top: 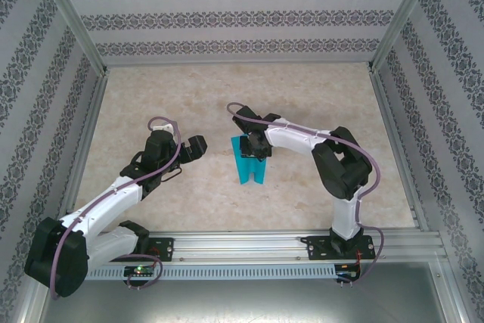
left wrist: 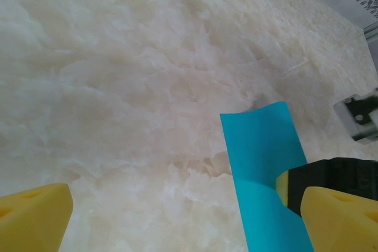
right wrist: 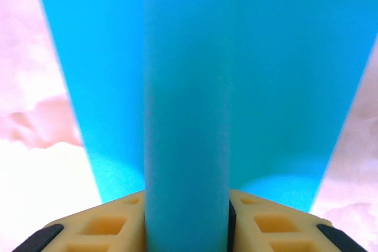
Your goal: Fold a paper plane with a square sheet of paper (pick it up from the middle)
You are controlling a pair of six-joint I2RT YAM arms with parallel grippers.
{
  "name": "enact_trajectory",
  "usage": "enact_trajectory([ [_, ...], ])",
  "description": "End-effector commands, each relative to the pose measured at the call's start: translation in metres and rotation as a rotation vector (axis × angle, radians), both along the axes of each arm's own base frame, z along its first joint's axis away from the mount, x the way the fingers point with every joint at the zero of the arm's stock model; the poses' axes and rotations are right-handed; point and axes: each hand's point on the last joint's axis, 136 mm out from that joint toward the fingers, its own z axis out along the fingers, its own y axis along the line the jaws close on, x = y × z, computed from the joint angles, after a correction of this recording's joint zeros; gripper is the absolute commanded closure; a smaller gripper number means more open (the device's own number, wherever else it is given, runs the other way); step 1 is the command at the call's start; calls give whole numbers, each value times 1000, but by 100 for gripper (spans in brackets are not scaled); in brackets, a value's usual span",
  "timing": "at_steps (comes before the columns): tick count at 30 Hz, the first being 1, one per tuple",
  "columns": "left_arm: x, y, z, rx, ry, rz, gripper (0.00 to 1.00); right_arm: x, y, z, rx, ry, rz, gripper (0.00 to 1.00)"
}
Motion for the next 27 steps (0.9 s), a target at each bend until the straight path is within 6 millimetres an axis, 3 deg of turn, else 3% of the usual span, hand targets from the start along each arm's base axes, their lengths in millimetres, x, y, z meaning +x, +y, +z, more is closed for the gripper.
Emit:
enact_trajectory([
  [1, 4, 1, 10, -1, -20, 4, 0, 2, 10, 22, 133, -21, -6, 65],
  [8, 4, -2, 13, -21, -20, 1, 0, 13, 34, 65, 520, -48, -75, 65],
  [15, 4, -4, 13, -39, -15, -4, 0, 33, 49, 93, 836, -58, -145, 63],
  [21, 7, -10, 14, -43, -8, -30, 0, 31, 34, 51, 767, -14, -221, 61],
  [27, 10, -16, 12, -53, -2, -54, 0, 15, -2, 14, 507, 18, -219, 55],
])
